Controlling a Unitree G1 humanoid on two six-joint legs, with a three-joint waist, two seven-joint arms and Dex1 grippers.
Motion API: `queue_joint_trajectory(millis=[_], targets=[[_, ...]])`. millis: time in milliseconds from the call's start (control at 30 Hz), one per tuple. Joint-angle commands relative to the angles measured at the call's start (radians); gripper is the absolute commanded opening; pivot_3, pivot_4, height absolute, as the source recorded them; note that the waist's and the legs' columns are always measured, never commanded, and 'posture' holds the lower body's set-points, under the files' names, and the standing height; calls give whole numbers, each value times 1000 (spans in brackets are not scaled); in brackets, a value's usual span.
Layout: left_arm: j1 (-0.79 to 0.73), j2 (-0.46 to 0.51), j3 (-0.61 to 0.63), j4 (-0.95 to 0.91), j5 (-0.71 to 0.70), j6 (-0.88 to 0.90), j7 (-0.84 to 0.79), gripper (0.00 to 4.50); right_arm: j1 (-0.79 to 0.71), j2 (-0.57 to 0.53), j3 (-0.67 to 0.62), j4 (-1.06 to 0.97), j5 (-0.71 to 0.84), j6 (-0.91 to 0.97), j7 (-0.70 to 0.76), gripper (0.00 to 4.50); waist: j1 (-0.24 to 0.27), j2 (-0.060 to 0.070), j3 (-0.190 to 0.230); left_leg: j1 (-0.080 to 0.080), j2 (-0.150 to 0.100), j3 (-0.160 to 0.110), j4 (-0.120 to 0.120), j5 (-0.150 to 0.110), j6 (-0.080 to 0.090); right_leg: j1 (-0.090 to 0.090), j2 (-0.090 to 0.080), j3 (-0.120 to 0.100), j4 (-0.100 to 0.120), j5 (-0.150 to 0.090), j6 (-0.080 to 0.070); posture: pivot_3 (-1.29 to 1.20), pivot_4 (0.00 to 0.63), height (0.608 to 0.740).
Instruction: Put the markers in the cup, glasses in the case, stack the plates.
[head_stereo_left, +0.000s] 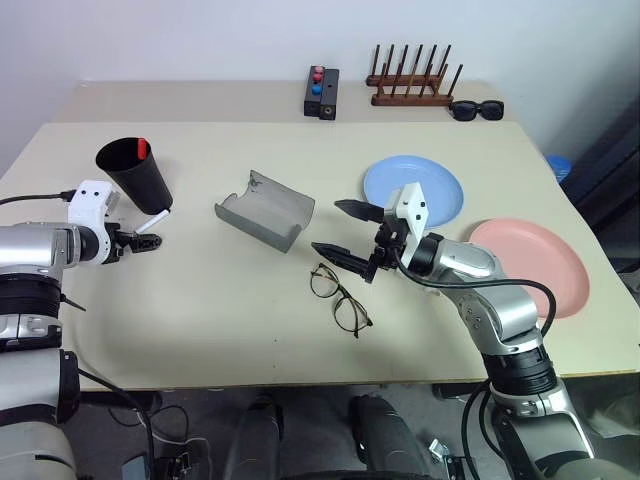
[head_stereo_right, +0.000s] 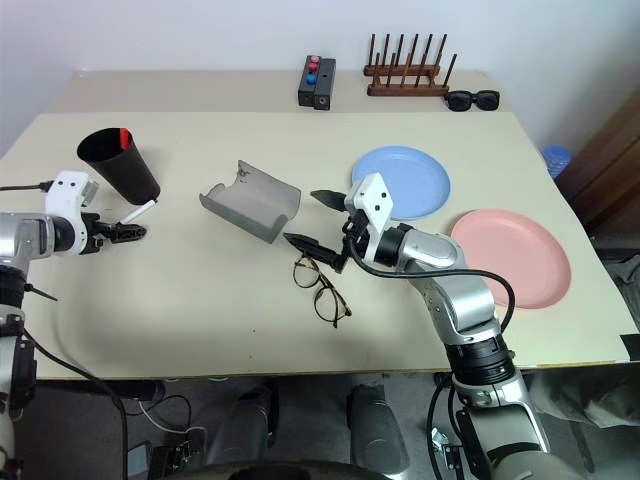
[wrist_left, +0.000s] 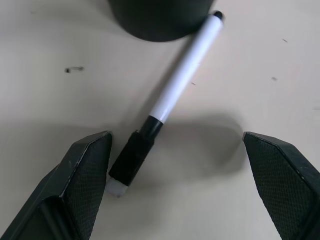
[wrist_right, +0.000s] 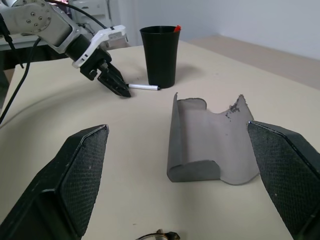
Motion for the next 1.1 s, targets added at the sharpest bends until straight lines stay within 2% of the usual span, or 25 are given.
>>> queue_joint_trajectory(millis=[33,367,767,867,967,1100], targets=[[52,8,-15,-78,-25,59,-64,4291,-27,5,-1,-35,18,-9,10,4500,-1,0,0,0,0,0,0,0,0,0,0,0,0,0,0,0,150,740],[119,-6,-3,-228,-61,147,-104,4291,-32,13,4,-19,11,-20,20,4500,1,0,0,0,0,0,0,0,0,0,0,0,0,0,0,0,150,740],[106,-87,34,-298,-109,261,-68,4291,-18,15,5,-21,4,-28,20,4500,7,1,-1,1,0,0,1,0,0,2,0,0,0,0,0,0,150,740],[105,-102,54,-303,-114,278,-49,3452,-15,15,7,-17,3,-32,22,4500,7,1,-1,2,0,0,2,0,0,2,0,0,0,0,0,0,150,740],[109,-110,59,-310,-114,280,-37,2047,-14,16,10,-14,3,-36,23,4500,6,1,-1,2,0,0,2,0,0,2,0,0,0,0,0,0,150,740],[118,-127,68,-308,-110,270,-19,2047,-14,16,14,-9,1,-42,27,4500,7,1,-1,2,0,0,2,0,0,2,0,0,0,0,0,0,150,740]])
